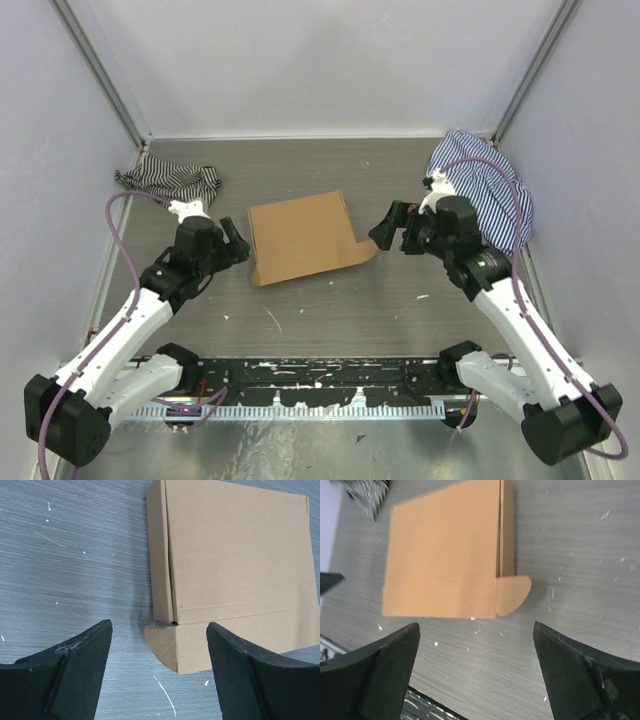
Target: Fold the paper box
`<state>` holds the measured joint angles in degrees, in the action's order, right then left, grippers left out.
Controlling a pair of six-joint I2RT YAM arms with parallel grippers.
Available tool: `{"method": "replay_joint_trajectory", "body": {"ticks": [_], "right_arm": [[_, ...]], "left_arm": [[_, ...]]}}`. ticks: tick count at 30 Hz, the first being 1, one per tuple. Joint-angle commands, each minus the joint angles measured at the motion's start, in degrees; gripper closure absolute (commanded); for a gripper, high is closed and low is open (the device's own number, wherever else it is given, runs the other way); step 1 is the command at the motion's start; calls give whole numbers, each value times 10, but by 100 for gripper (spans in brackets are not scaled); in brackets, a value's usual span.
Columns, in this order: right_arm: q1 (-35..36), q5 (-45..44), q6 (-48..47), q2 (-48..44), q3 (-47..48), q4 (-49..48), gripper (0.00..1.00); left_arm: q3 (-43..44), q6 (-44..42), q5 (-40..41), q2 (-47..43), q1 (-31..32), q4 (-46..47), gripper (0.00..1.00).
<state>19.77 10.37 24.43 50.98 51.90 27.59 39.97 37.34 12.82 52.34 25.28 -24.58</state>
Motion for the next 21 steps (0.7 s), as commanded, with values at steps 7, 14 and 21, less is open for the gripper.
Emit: {"method": "replay_joint_trajectory", "body": {"ticks": [7,14,21], "right_arm": [[64,-65,-46,132,52,-26,0],[69,-77,-94,249,144,19,0],[73,-45,-100,319,150,9,0]], "left_arm": [[19,-13,-66,67,-2,25,16],[13,-7,-101,99,-2,22,16],[-9,5,-112,121,-2,54,16]]}}
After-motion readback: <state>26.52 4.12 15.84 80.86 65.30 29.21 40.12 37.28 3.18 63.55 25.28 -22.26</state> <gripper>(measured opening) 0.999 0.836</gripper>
